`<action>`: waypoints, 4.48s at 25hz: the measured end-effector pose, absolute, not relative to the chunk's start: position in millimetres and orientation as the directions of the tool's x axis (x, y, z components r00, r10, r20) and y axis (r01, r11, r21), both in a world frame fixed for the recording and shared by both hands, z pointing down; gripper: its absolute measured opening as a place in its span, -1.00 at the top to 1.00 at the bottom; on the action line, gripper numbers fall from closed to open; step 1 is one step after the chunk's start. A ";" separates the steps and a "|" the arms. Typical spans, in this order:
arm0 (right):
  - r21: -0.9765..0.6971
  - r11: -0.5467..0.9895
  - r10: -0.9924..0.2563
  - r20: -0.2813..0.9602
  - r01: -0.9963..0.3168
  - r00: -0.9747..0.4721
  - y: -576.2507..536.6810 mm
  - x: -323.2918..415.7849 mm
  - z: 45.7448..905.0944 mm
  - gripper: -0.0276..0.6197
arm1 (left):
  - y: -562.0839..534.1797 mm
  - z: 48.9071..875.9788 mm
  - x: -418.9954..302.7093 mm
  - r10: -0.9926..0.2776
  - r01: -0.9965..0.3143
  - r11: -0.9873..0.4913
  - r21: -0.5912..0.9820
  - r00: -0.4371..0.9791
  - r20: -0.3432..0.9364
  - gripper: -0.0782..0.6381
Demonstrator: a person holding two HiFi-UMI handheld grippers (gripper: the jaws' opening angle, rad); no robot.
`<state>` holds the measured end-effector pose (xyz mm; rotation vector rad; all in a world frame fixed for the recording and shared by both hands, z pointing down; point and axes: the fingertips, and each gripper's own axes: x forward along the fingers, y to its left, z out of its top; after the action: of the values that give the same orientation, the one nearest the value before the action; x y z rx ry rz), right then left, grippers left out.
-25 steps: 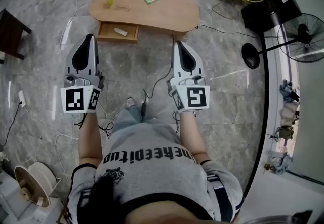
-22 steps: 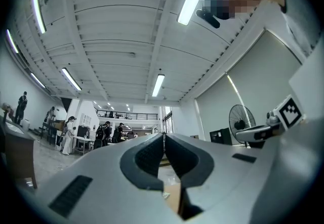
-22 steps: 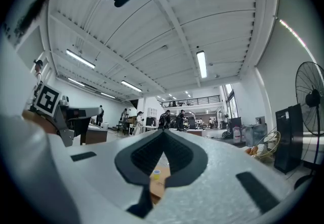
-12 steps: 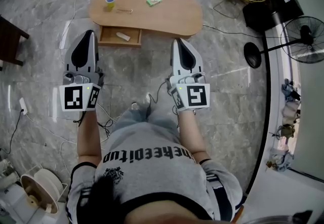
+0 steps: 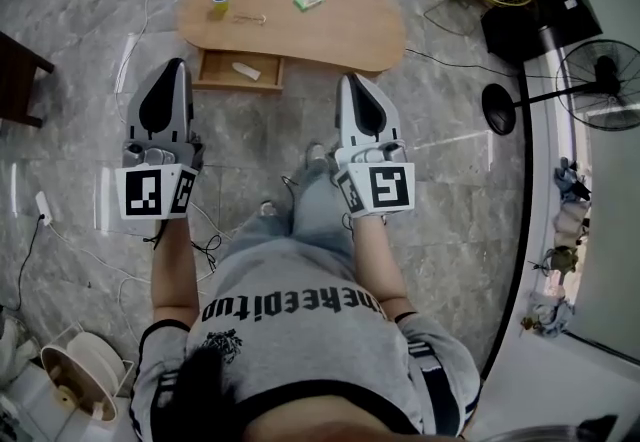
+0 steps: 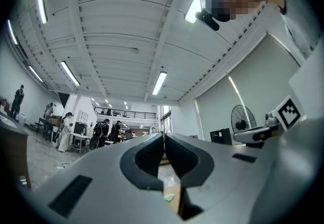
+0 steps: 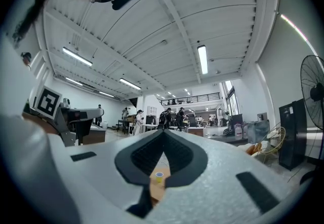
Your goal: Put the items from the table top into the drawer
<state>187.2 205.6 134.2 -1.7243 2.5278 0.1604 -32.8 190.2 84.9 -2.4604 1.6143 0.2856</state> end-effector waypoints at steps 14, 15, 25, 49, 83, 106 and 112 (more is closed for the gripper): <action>0.015 0.438 -0.892 -0.115 -0.899 -0.437 96.5 177.1 149.4 0.92 | 102.3 93.1 -46.8 -0.916 -0.947 -0.317 -0.049 0.319 -0.244 0.75; 0.013 0.444 -0.889 -0.116 -0.896 -0.443 82.5 177.3 149.5 0.92 | 90.6 92.7 -46.2 -0.917 -0.948 -0.313 -0.050 0.315 -0.245 0.75; 0.039 0.524 -0.845 -0.102 -0.851 -0.525 -55.5 177.7 142.1 0.92 | -26.9 84.6 -41.6 -0.930 -0.967 -0.252 -0.047 0.255 -0.264 0.75; -0.004 0.662 -0.746 0.093 -0.750 -0.659 -206.5 122.5 232.9 0.92 | -170.8 135.0 -50.3 -0.944 -0.961 -0.270 -0.068 0.278 -0.176 0.75; -0.024 0.674 -0.569 0.621 -0.738 -0.539 -305.5 1.3 549.7 0.66 | -322.4 309.2 -117.4 -0.727 -0.727 -0.686 -0.011 0.686 -0.003 0.75; 0.124 0.948 -0.234 0.897 -0.294 -0.376 -336.8 -7.0 759.1 0.46 | -336.7 453.9 -125.3 -0.661 -0.665 -0.745 0.046 0.746 0.085 0.75; 0.049 0.951 -0.168 0.911 -0.307 -0.376 -337.5 -4.6 769.4 0.50 | -332.5 464.1 -128.0 -0.661 -0.668 -0.742 0.058 0.744 0.101 0.75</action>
<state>-4.6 -337.5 769.4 -0.7301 4.2071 -0.3271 -128.0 -332.5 464.1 -3.0175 1.1521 -0.1184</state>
